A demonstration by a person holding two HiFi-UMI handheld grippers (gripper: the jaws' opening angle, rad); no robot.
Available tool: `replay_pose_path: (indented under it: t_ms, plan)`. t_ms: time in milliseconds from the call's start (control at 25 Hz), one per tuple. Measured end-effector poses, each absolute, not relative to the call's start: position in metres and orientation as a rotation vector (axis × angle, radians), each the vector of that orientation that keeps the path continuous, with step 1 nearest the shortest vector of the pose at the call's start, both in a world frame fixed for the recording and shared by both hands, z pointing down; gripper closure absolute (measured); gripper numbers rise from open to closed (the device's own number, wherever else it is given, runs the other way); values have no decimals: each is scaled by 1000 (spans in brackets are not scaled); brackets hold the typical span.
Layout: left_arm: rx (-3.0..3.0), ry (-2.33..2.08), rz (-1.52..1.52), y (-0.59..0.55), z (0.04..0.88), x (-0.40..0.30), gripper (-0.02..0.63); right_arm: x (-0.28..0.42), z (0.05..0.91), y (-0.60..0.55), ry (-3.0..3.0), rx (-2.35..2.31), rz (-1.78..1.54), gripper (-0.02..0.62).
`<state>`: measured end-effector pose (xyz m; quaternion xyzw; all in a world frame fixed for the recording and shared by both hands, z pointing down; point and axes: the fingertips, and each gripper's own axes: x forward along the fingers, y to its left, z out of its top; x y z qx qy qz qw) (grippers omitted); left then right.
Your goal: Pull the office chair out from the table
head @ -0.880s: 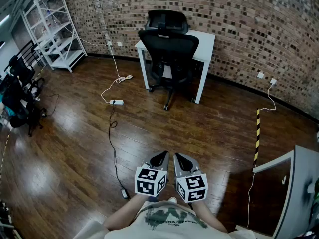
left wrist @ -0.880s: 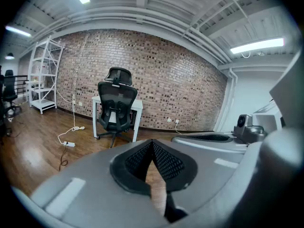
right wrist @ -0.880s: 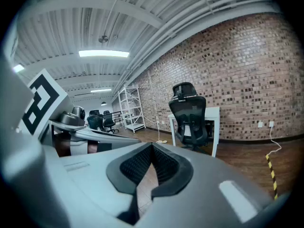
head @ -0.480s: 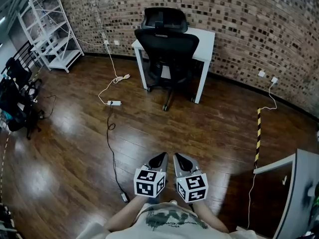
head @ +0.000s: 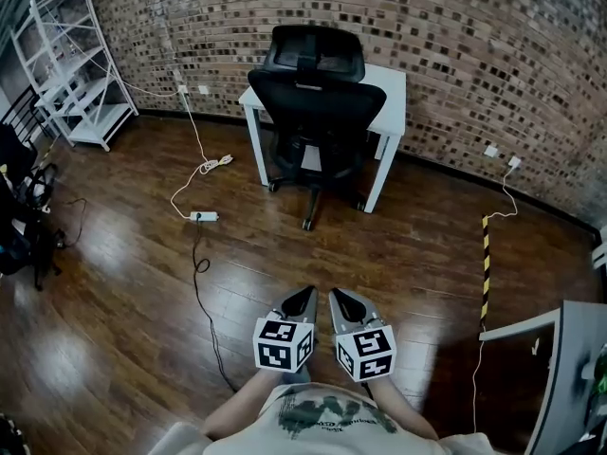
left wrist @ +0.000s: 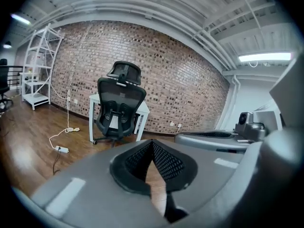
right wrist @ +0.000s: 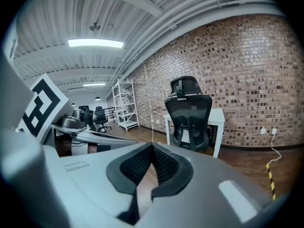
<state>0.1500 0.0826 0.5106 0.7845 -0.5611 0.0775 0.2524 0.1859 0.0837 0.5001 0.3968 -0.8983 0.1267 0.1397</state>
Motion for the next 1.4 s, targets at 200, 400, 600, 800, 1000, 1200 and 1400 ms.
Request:
replay_pose_path:
  t_ms: [200, 400, 600, 800, 1000, 1200, 1400]
  plan:
    - [2160, -1508, 182, 30, 495, 106, 591, 145, 487, 27, -2573, 1174, 344, 595]
    - [2181, -1502, 163, -13, 486, 65, 591, 113, 478, -14, -2564, 1210, 327, 595]
    - [2186, -1496, 168, -38, 486, 42, 591, 94, 478, -38, -2558, 1228, 332, 595]
    - [2173, -1494, 178, -66, 492, 31, 591, 87, 483, -66, -2553, 1221, 323, 595]
    - [2173, -1503, 191, -106, 495, 21, 591, 76, 486, -109, -2579, 1216, 324, 595]
    - [2193, -1524, 205, -159, 489, 13, 591, 64, 479, -165, -2625, 1210, 327, 595]
    - [2199, -1543, 209, -219, 478, 12, 591, 52, 463, -222, -2679, 1189, 329, 595]
